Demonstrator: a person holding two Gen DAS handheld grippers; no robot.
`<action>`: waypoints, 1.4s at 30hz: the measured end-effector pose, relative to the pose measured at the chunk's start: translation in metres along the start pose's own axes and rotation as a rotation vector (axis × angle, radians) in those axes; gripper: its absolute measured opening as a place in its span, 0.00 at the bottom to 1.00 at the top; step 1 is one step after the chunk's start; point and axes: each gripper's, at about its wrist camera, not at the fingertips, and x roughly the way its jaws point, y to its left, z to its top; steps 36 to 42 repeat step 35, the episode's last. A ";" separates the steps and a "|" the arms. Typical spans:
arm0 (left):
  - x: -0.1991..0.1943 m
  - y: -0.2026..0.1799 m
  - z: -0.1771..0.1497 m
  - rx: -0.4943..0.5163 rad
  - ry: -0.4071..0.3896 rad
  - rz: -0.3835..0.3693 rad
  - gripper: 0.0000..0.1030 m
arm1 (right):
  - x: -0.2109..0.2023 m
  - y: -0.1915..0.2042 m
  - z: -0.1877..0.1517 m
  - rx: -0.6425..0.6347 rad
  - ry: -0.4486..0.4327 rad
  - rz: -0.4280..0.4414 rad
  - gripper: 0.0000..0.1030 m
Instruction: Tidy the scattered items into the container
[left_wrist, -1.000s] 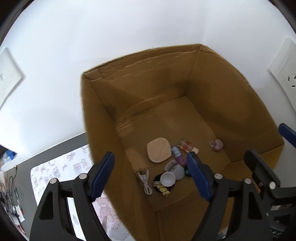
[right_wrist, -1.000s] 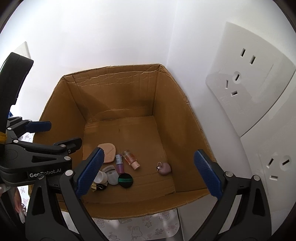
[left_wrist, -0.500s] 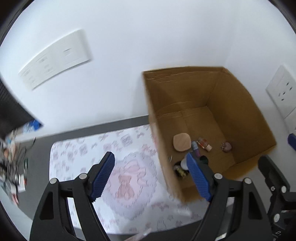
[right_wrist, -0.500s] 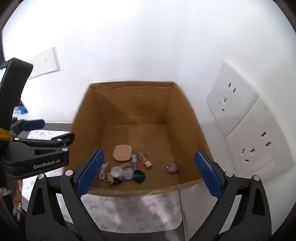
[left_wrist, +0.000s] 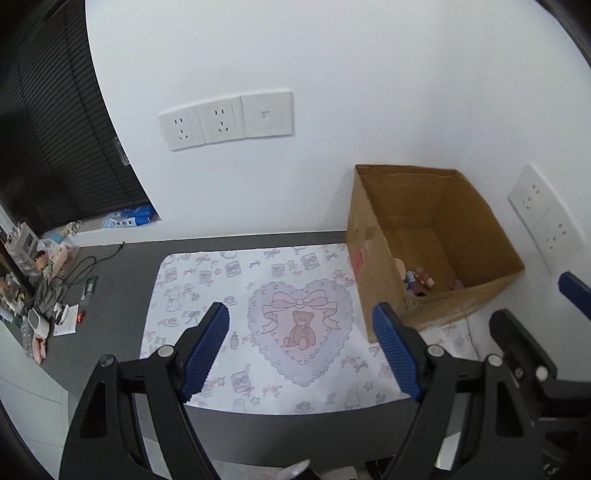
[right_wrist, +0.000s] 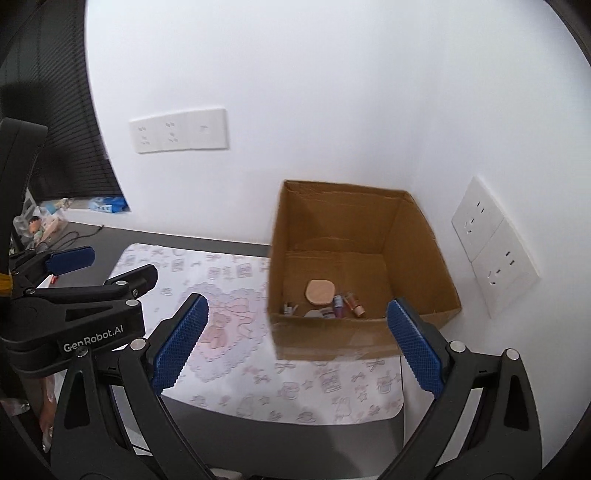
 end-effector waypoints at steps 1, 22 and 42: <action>-0.005 0.002 -0.003 0.002 -0.002 0.003 0.76 | -0.008 0.005 -0.002 0.005 -0.006 -0.006 0.96; -0.076 -0.005 -0.053 -0.099 -0.033 0.034 0.76 | -0.084 0.002 -0.033 -0.053 -0.067 0.048 0.96; -0.078 -0.024 -0.064 -0.051 -0.037 0.144 0.77 | -0.087 -0.012 -0.040 -0.032 -0.069 0.059 0.96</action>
